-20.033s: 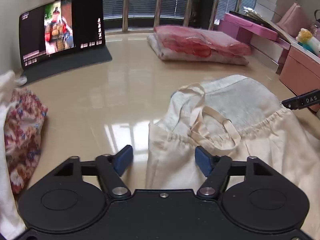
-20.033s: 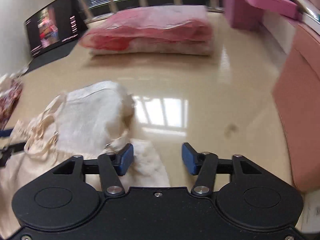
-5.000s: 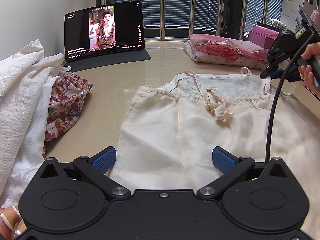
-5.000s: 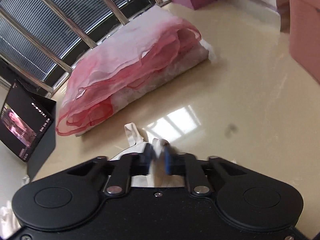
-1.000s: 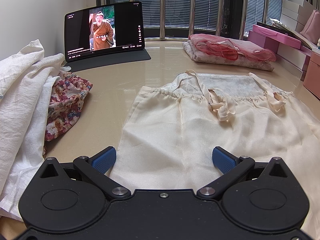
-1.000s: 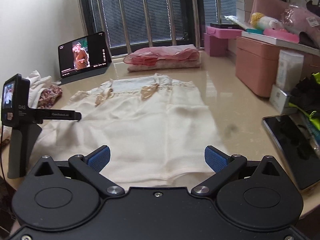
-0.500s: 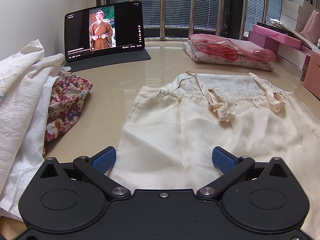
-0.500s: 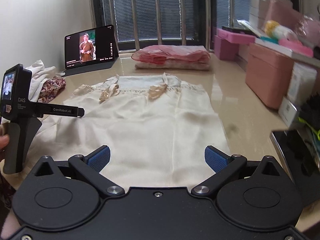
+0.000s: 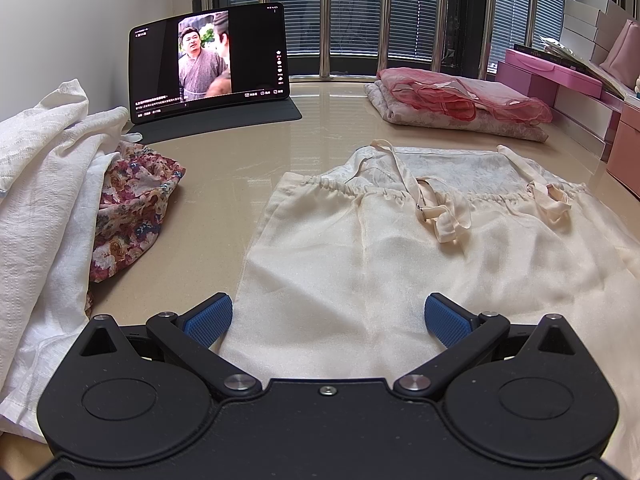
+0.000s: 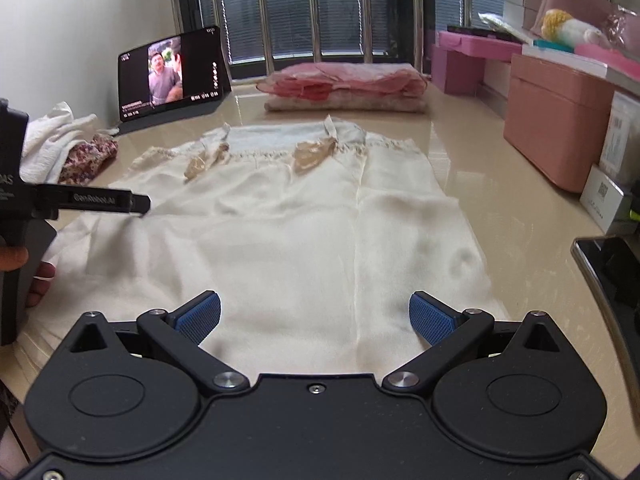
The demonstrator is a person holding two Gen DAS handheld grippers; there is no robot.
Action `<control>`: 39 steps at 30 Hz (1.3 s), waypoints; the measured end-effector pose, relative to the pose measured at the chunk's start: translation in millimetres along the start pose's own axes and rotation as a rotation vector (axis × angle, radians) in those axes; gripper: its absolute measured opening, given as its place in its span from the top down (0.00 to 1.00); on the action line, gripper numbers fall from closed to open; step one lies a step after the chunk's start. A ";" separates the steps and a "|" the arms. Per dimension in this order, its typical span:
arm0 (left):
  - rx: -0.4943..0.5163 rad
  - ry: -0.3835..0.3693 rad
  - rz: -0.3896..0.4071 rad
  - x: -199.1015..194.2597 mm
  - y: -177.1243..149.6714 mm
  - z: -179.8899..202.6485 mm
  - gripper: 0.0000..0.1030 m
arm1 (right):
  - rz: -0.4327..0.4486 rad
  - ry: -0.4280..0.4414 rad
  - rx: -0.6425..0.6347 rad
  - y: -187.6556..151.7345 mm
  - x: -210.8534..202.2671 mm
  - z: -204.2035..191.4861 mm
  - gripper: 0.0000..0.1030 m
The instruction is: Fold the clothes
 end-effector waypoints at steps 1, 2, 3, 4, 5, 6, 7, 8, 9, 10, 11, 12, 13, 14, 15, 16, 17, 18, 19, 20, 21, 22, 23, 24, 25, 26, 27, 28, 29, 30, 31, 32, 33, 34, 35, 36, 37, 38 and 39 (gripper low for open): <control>0.000 0.000 0.000 -0.1 0.0 0.1 0.00 | 0.004 -0.003 0.000 -1.5 0.5 1.0 0.01; 0.001 0.000 0.000 -0.1 0.1 0.2 0.00 | 0.008 -0.006 -0.004 -2.2 0.1 1.2 0.01; 0.001 -0.001 0.001 -0.2 0.2 0.3 0.00 | 0.013 -0.009 -0.008 -2.7 -0.3 1.3 0.01; 0.004 -0.002 0.001 -0.3 0.3 0.5 0.00 | 0.017 -0.007 -0.005 -2.5 -1.3 1.3 0.01; 0.010 -0.009 0.000 -0.3 0.9 0.9 0.00 | 0.023 -0.001 0.004 -1.7 -3.1 1.1 0.01; 0.014 -0.019 -0.001 -0.6 1.6 0.9 0.00 | 0.031 0.006 0.009 0.2 -5.1 0.9 0.01; 0.013 -0.025 0.005 -2.6 2.9 -0.1 0.00 | 0.039 0.005 0.005 2.2 -7.4 0.1 0.01; 0.003 -0.027 0.022 -7.2 5.6 -2.1 0.00 | 0.048 0.003 -0.001 4.3 -9.7 -0.8 0.01; -0.010 -0.035 0.048 -14.3 9.8 -4.4 0.00 | 0.055 -0.004 -0.012 6.1 -11.5 -1.7 0.01; -0.020 -0.041 0.074 -21.7 13.9 -6.9 0.00 | 0.059 -0.010 -0.023 7.4 -12.6 -2.9 0.01; -0.025 -0.046 0.097 -29.8 17.7 -9.6 0.00 | 0.057 -0.012 -0.032 8.1 -12.9 -5.0 0.01; -0.024 -0.047 0.114 -37.4 20.5 -12.6 0.00 | 0.055 -0.013 -0.040 8.8 -13.1 -7.1 0.01; -0.023 -0.049 0.126 -44.2 21.8 -16.0 0.00 | 0.052 -0.013 -0.046 9.7 -12.0 -9.8 0.01; -0.024 -0.053 0.137 -50.3 21.5 -20.3 0.00 | 0.047 -0.011 -0.050 10.3 -10.9 -13.1 0.01; -0.025 -0.057 0.147 -56.4 21.2 -24.6 0.00 | 0.041 -0.009 -0.055 10.7 -9.3 -17.0 0.01; -0.026 -0.062 0.158 -62.5 20.9 -28.9 0.00 | 0.036 -0.007 -0.060 11.2 -7.7 -22.4 0.01; -0.028 -0.063 0.168 -68.4 20.4 -33.9 0.00 | 0.031 -0.005 -0.065 11.6 -6.2 -27.8 0.01; -0.031 -0.056 0.176 -73.7 19.3 -40.8 0.00 | 0.028 -0.001 -0.073 12.4 -5.0 -34.7 0.01; -0.034 -0.048 0.184 -79.0 18.1 -48.5 0.00 | 0.024 0.005 -0.085 13.6 -3.9 -42.8 0.01; -0.037 -0.038 0.193 -84.8 17.0 -56.7 0.00 | 0.023 0.015 -0.101 15.2 -3.0 -52.5 0.01; -0.040 -0.028 0.202 -91.1 16.2 -65.3 0.00 | 0.021 0.024 -0.118 16.8 -2.1 -62.4 0.01; -0.043 -0.016 0.214 -98.5 16.4 -74.5 0.00 | 0.021 0.034 -0.135 18.6 -0.8 -73.2 0.01; -0.044 -0.003 0.228 -106.2 16.5 -83.6 0.00 | 0.021 0.045 -0.152 20.6 0.2 -84.5 0.01; -0.044 0.011 0.243 -114.4 16.6 -92.3 0.00 | 0.023 0.056 -0.169 23.2 1.3 -96.4 0.01; -0.042 0.026 0.257 -122.4 16.7 -101.1 0.00 | 0.025 0.069 -0.185 25.7 2.3 -108.8 0.01; -0.040 0.046 0.270 -130.0 16.7 -110.0 0.00 | 0.027 0.084 -0.200 27.9 2.8 -122.2 0.01; -0.037 0.072 0.278 -136.9 16.5 -119.2 0.00 | 0.029 0.100 -0.213 30.0 3.3 -135.9 0.01; -0.036 0.102 0.280 -142.9 16.1 -128.1 0.00 | 0.031 0.117 -0.227 32.0 3.8 -149.7 0.01; -0.035 0.132 0.282 -148.9 15.7 -137.1 0.00 | 0.033 0.135 -0.243 33.3 3.9 -164.6 0.01; -0.034 0.159 0.281 -154.4 15.1 -145.5 0.00 | 0.035 0.153 -0.259 33.9 3.9 -179.7 0.01; -0.032 0.172 0.276 -158.7 13.9 -152.0 0.00 | 0.036 0.170 -0.274 34.0 3.6 -194.4 0.01; -0.027 0.173 0.273 -162.9 12.2 -156.9 0.00 | 0.032 0.190 -0.286 32.3 3.5 -209.3 0.01; -0.023 0.174 0.269 -167.2 10.5 -161.9 0.00 | 0.028 0.210 -0.298 30.4 3.4 -224.2 0.01; -0.020 0.175 0.265 -171.2 8.7 -166.5 0.00 | 0.023 0.230 -0.310 28.5 3.2 -239.1 0.01; -0.018 0.178 0.261 -174.6 6.5 -170.3 0.00 | 0.015 0.243 -0.316 25.2 3.1 -252.0 0.01; -0.017 0.181 0.256 -177.9 4.2 -174.0 0.00 | 0.002 0.253 -0.320 21.1 3.3 -263.3 0.04; -0.018 0.182 0.251 -181.0 1.9 -177.2 0.00 | -0.015 0.260 -0.322 16.9 3.6 -272.9 0.06; -0.018 0.182 0.248 -184.2 -0.2 -180.2 0.00 | -0.033 0.260 -0.320 12.4 4.2 -280.7 0.07; -0.020 0.180 0.247 -187.0 -1.7 -182.3 0.00 | -0.051 0.255 -0.320 8.1 5.5 -286.6 0.11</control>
Point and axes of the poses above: each gripper's, at about its wrist camera, not at the fingertips, and x roughly the way its jaws point, z to its right, y to its top, the point moved 10 cm from there along x, roughly the way its jaws point, and after that the axes turned 1 degree about z, right-handed, at the moved point
